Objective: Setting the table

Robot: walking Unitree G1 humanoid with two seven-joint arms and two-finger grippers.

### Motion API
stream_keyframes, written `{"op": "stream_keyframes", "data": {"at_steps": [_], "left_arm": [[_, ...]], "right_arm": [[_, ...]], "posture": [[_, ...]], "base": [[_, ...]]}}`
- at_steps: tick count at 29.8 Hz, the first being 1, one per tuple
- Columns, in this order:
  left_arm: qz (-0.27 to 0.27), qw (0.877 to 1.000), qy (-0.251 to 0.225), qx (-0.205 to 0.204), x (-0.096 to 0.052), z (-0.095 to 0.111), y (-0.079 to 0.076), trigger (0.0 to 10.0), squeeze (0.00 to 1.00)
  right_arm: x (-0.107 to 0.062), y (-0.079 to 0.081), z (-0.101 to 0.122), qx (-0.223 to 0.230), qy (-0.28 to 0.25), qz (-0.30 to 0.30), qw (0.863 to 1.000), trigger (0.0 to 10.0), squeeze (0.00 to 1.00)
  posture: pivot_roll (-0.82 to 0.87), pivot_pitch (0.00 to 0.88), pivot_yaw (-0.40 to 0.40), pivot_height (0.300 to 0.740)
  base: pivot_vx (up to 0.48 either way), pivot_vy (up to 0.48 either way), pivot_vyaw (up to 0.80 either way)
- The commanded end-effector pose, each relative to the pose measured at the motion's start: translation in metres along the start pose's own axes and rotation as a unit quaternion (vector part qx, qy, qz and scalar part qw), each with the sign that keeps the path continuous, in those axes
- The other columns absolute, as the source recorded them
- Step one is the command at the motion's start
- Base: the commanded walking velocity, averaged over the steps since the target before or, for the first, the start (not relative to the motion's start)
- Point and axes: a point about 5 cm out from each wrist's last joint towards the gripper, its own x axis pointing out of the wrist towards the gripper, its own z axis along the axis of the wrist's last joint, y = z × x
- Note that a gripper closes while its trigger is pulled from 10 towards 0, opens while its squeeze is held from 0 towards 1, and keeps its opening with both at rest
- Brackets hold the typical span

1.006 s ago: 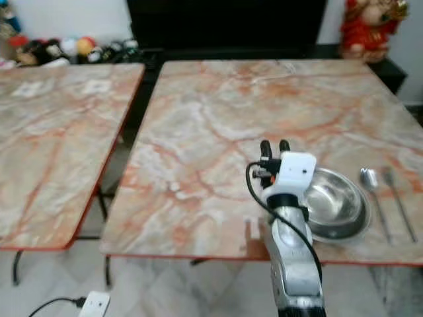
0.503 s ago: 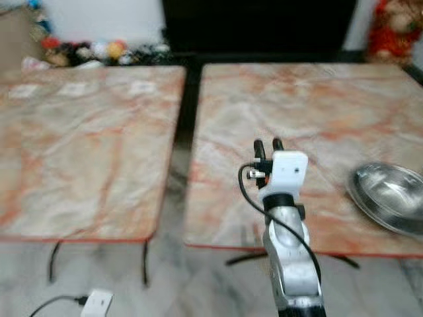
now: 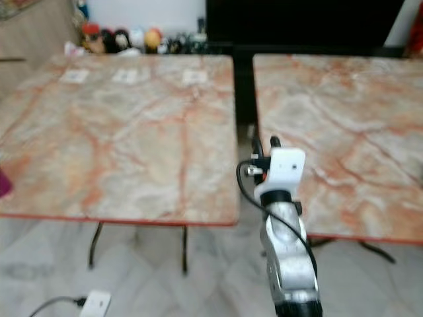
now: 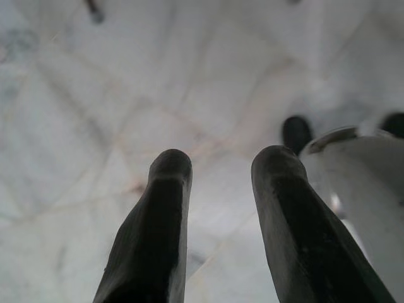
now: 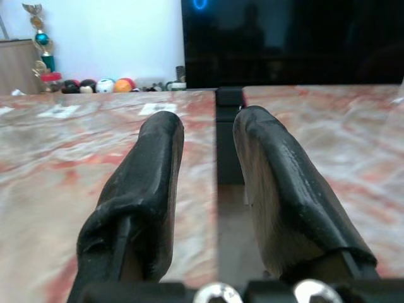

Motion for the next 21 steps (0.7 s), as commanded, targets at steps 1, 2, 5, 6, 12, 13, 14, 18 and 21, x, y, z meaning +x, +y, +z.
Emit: {"op": "stream_keyframes", "data": {"at_steps": [1, 2, 5, 6, 12, 13, 14, 18, 21], "left_arm": [[-0.002, 1.0, 0.008, -0.003, -0.0006, -0.0048, -0.0034, 10.0, 0.0], [-0.002, 1.0, 0.008, -0.004, -0.0006, -0.0048, -0.0034, 10.0, 0.0], [-0.001, 1.0, 0.008, -0.004, -0.0005, -0.0047, -0.0035, 10.0, 0.0], [-0.001, 1.0, 0.008, -0.004, -0.0005, -0.0047, -0.0035, 10.0, 0.0], [-0.001, 1.0, 0.008, -0.006, -0.0005, -0.0045, -0.0033, 10.0, 0.0], [0.0, 1.0, 0.008, -0.006, -0.0005, -0.0045, -0.0034, 10.0, 0.0], [0.0, 1.0, 0.008, -0.006, -0.0005, -0.0045, -0.0034, 10.0, 0.0], [0.0, 1.0, 0.007, -0.007, -0.0005, -0.0044, -0.0037, 10.0, 0.0], [0.0, 1.0, 0.007, -0.009, -0.0003, -0.004, -0.0042, 10.0, 0.0]], "right_arm": [[-0.0013, -0.0054, -0.0042, -0.002, 0.009, -0.009, 1.0, 10.0, 0.0], [-0.0007, -0.0042, -0.0038, 0.0, 0.009, -0.008, 1.0, 10.0, 0.0], [-0.0001, -0.0038, -0.0036, 0.001, 0.008, -0.008, 1.0, 10.0, 0.0], [-0.0001, -0.0038, -0.0036, 0.001, 0.008, -0.008, 1.0, 10.0, 0.0], [0.0016, -0.003, -0.0039, 0.002, 0.01, -0.008, 1.0, 10.0, 0.0], [0.0018, -0.003, -0.004, 0.002, 0.01, -0.007, 1.0, 10.0, 0.0], [0.002, -0.0031, -0.0039, 0.002, 0.01, -0.007, 1.0, 10.0, 0.0], [0.0028, -0.0035, -0.0038, 0.002, 0.01, -0.008, 1.0, 10.0, 0.0], [0.0044, -0.0031, -0.0029, 0.003, 0.008, -0.007, 1.0, 10.0, 0.0]], "posture": [[-0.1, 0.099, 0.037, 0.74], [-0.1, 0.1, 0.038, 0.74], [-0.1, 0.098, 0.037, 0.74], [-0.1, 0.098, 0.037, 0.74], [-0.1, 0.099, 0.036, 0.74], [-0.1, 0.099, 0.036, 0.74], [-0.1, 0.101, 0.036, 0.74], [-0.1, 0.102, 0.034, 0.74], [-0.09, 0.101, 0.03, 0.74]], "base": [[0.0, 0.48, 0.0], [0.0, 0.48, 0.0], [0.0, 0.48, 0.0], [0.0, 0.48, 0.0], [0.0, 0.48, 0.0], [0.0, 0.48, 0.0], [0.0, 0.48, 0.0], [0.0, 0.48, 0.0], [0.0, 0.48, 0.0]]}}
